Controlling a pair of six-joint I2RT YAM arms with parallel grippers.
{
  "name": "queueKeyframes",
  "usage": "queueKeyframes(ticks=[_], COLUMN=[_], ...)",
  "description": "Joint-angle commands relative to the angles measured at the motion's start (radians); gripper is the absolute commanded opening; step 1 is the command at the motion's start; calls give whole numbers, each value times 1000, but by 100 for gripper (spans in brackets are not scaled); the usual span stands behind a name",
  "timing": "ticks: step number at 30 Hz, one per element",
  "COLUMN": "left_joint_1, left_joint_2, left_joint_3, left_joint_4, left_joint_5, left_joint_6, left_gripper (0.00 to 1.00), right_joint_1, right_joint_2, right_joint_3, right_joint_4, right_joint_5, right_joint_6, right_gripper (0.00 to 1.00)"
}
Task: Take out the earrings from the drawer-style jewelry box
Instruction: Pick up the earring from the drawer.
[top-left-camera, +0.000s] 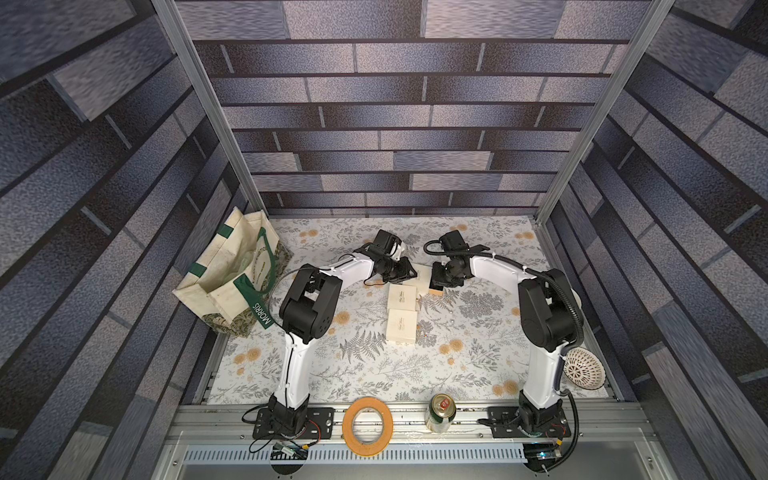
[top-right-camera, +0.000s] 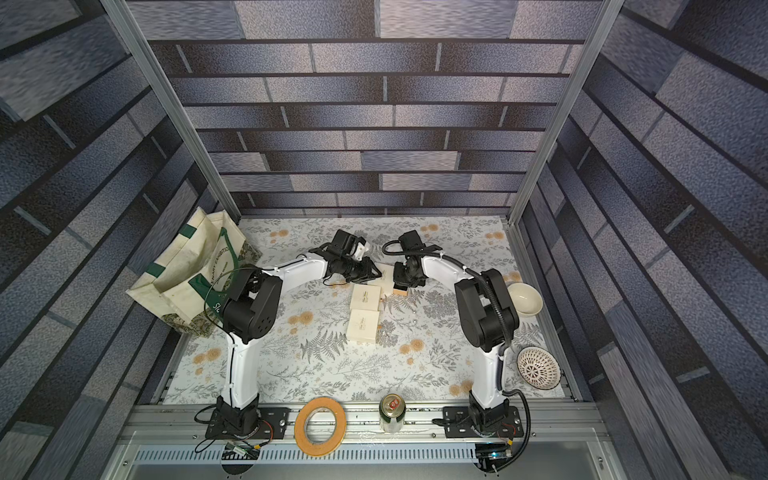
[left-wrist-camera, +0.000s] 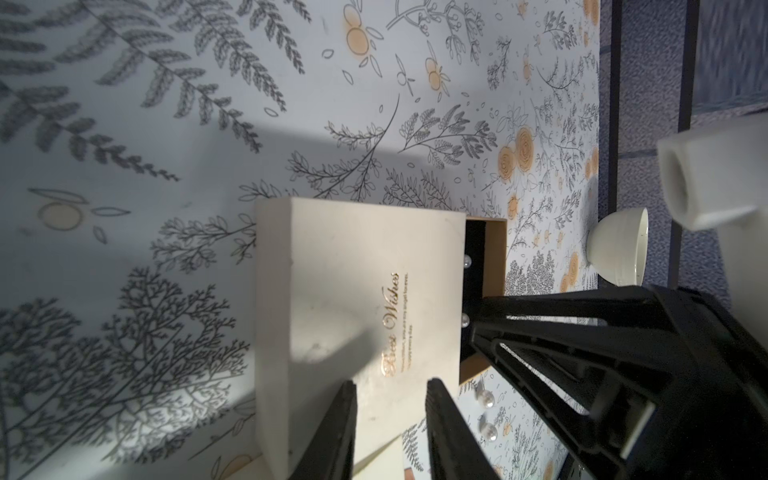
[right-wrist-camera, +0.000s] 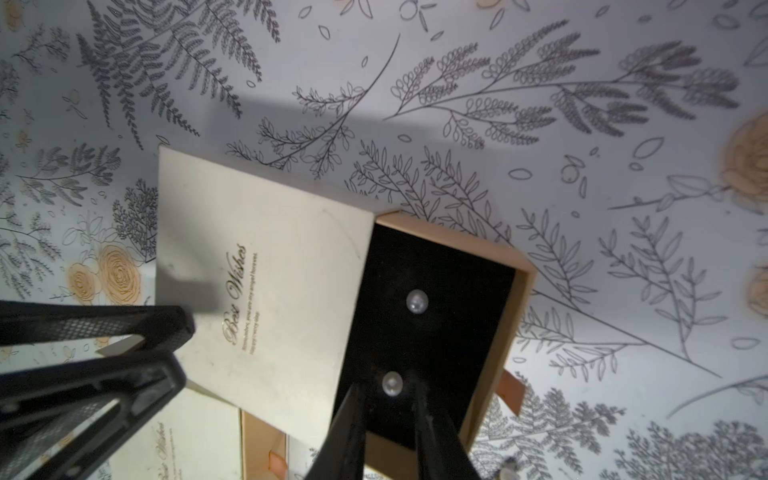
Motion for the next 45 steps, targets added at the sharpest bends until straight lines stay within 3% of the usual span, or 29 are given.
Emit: queueKeyframes(ticks=[1, 45], left_joint_1=[13, 14], left_joint_2=[1, -1], left_joint_3=[-20, -25], left_joint_4=[-80, -77], left_joint_5=[-39, -43], left_joint_6=[2, 4], left_gripper=[32, 32], right_joint_1=[8, 18], right_joint_2=[27, 58], right_joint_3=[29, 53], right_joint_4=[-37, -48], right_joint_5=[19, 31], right_joint_6=[-10, -24], right_gripper=[24, 19])
